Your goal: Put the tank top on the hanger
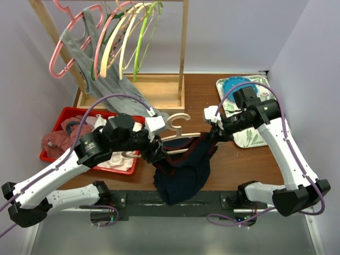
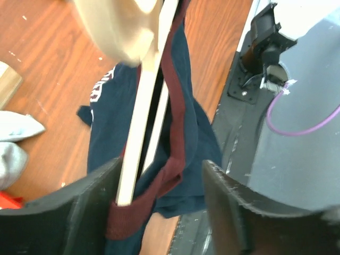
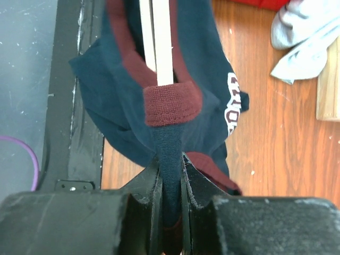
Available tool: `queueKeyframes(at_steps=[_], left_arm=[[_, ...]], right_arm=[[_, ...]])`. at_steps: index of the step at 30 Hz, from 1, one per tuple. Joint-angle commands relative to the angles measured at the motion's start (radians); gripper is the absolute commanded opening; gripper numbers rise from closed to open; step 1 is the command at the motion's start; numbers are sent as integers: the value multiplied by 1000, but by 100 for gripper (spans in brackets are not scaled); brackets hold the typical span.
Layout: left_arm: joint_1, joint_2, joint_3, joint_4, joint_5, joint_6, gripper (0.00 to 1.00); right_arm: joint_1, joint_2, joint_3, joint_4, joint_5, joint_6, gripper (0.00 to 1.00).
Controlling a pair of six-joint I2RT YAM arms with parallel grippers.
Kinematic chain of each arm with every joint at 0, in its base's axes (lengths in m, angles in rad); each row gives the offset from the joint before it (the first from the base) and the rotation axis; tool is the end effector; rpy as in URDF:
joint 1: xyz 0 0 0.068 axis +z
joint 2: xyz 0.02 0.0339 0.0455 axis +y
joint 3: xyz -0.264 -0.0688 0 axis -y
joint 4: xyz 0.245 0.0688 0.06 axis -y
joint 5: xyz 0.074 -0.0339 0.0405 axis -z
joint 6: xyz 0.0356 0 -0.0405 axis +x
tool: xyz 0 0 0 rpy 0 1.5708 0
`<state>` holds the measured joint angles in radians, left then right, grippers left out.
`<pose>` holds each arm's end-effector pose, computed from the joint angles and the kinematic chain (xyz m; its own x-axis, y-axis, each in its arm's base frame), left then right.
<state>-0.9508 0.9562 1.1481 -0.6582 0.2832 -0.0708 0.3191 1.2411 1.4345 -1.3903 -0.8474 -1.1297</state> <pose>0.1043 -0.1632 0.3862 -0.3261 0.3399 -0.8821 0.9057 0.3797 -0.1885 0.1806 0.0878 0.3784 0.0455 -0.6154 -0.7869 -0.9989 -0.0324 -0.0324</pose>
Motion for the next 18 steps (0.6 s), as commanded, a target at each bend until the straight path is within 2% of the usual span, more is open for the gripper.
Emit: queueKeyframes(at_steps=[1,4,8,11,18], left_arm=[[-9,-123,-88,22,-54,66,76],[-9,-215,-143,3,-120,147,86],[-9,-322,-145,6,-206,210,100],[-9,-361,-140,9,-222,262,100],[-9,-278,-156,-6,-191,307,100]], right_arm=[[-2,-22,-6,-171,-81,-70,0],[-2,-11,-14,-171,-110,-91,0],[-2,-2,-26,-171,-124,-113,0],[-2,-2,-31,-171,-130,-122,0],[3,-11,-36,-171,-147,-122,0]])
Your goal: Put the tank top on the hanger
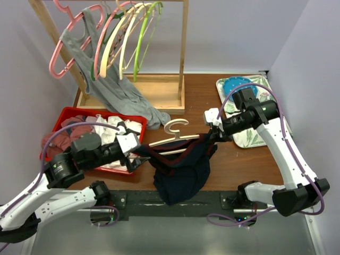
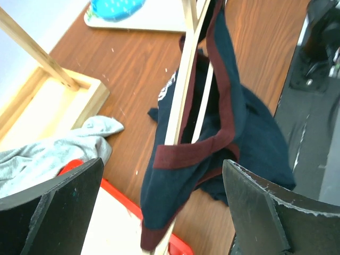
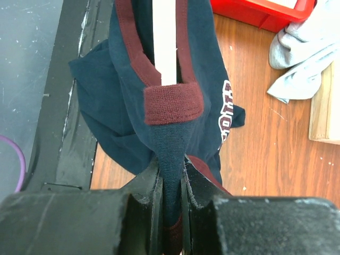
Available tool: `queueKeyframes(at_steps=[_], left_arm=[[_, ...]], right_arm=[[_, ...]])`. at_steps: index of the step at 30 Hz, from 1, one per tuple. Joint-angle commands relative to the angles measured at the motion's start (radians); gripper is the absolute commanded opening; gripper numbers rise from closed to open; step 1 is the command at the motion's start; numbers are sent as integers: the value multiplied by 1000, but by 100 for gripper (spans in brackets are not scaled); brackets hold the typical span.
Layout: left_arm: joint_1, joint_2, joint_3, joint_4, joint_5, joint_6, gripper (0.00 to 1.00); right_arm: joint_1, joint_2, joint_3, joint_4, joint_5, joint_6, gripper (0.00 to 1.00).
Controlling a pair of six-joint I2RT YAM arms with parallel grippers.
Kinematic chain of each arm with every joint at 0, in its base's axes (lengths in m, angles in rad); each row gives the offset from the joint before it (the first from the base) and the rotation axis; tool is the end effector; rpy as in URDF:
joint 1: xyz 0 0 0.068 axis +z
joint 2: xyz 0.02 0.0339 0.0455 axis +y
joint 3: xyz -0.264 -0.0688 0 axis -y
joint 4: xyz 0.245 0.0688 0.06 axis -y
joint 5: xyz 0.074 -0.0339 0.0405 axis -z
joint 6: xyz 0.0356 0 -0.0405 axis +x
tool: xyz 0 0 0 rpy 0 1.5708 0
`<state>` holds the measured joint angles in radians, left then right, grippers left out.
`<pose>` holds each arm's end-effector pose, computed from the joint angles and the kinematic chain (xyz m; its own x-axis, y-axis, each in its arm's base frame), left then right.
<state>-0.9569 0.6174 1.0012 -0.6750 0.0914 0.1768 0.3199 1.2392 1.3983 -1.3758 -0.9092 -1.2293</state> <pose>0.0632 -0.0953 0.3823 -0.0108 0.3193 -0.9476 0.8800 0.4531 0.1427 0.1807 0.0895 0.3713 0.1286 -0.5672 -0.8134 -0.9906 -0.1114 -0.0789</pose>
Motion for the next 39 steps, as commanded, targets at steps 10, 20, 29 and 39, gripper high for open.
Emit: queueKeyframes(at_steps=[10,20,29,39], left_arm=[[-2,136,-1,-27,18,40,6],[-2,101,14,-48,-18,-368,0],[0,-68,-180,-32,-175,-853,0],[7,-42,-243,-11,-511,-1088,0]], right_arm=[[4,-23,-16,-186,-68,-30,0],[-44,28,105,-60,-105,234,69],[-226,-23,93,498,32,864,99],[-298,-76,-278,831,-95,1016,99]])
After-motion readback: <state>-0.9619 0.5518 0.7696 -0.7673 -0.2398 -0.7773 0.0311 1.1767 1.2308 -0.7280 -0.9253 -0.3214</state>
